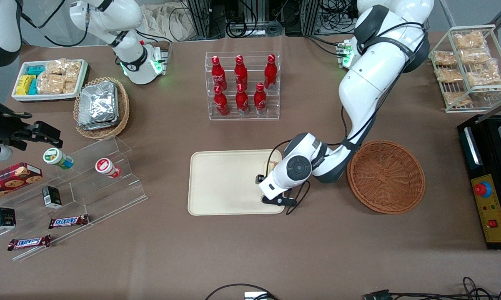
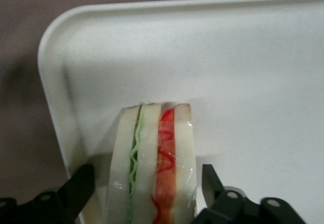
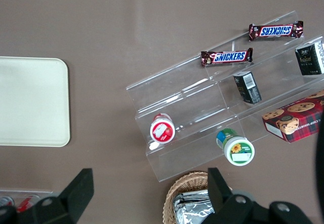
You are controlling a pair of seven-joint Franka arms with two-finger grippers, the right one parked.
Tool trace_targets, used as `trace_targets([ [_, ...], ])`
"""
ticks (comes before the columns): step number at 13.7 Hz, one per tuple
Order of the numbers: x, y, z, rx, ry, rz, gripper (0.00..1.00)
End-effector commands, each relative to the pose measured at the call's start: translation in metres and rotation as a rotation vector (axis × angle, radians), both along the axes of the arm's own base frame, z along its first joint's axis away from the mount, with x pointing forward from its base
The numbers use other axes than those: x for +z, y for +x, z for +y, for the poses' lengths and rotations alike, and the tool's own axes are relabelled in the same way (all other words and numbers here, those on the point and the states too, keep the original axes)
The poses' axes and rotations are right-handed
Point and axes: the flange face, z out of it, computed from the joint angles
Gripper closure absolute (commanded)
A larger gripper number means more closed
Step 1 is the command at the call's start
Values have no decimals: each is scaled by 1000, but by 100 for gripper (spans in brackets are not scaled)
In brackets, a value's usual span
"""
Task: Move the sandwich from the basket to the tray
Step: 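Lower the sandwich onto the tray and open the left gripper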
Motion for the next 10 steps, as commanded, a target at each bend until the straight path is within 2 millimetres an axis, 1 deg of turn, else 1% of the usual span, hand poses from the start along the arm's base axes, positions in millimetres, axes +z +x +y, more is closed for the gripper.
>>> trace_targets([
  [1,37,15,2,16,-1,-59,0],
  [3,76,20,2,34,-29,-89,0],
  [4,93,26,10,66,-48,-75,0],
  [5,109,34,25,96,-53,-60,0],
  [6,132,38,36,106,-49,-61,0],
  [7,156,37,42,104,-33,-60,0],
  [8,181,37,56,107,-8,-54,0],
  [10,224,43,104,139,58,-32,0],
])
